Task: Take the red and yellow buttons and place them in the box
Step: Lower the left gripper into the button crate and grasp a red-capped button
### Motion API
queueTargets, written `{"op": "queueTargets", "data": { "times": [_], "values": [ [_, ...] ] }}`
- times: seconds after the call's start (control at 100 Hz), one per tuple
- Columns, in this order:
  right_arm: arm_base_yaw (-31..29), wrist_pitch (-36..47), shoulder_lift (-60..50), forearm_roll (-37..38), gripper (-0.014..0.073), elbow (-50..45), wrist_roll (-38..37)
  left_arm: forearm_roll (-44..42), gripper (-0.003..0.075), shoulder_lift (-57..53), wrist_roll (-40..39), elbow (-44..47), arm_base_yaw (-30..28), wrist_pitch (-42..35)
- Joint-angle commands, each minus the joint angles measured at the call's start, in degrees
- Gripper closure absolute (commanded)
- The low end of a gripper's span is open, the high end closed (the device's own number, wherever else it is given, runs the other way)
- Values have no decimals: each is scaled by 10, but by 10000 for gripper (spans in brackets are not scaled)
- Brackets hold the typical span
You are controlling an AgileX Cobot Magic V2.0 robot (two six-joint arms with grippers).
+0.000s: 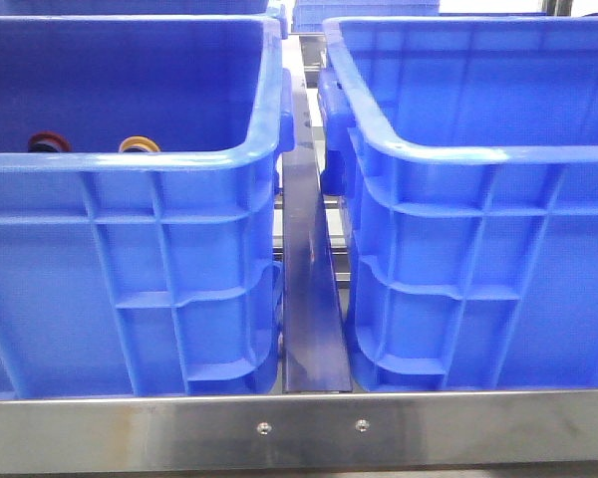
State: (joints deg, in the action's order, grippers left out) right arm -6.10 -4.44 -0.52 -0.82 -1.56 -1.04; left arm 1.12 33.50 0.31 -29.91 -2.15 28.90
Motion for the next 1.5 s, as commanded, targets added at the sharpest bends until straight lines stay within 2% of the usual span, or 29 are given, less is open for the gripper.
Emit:
{"op": "queueTargets", "data": {
  "times": [0.0,0.03,0.1,0.17,0.29,0.5,0.85,1.15,1.49],
  "values": [
    [-3,44,-12,8,688,-3,-2,20,423,49,-7,-44,1,-37],
    [-3,44,-12,8,688,-3,-2,31,334,64,-7,-55,1,-37],
    [-3,44,-12,8,688,-3,-2,48,191,97,-3,-75,1,-36],
    [-3,44,-12,8,688,-3,-2,49,138,131,-3,-97,1,-25],
    [-3,44,-12,8,688,-3,-2,49,147,198,-3,-144,5,20],
    [-3,44,-12,8,688,-3,-2,49,151,340,-3,-269,46,130],
    [-3,44,-12,8,688,-3,-2,36,152,524,-18,-453,86,231],
    [-3,44,-12,8,688,-3,-2,36,152,631,-18,-540,86,279],
    [-3,44,-12,8,688,-3,-2,47,153,692,-19,-573,86,280]
  ]
}}
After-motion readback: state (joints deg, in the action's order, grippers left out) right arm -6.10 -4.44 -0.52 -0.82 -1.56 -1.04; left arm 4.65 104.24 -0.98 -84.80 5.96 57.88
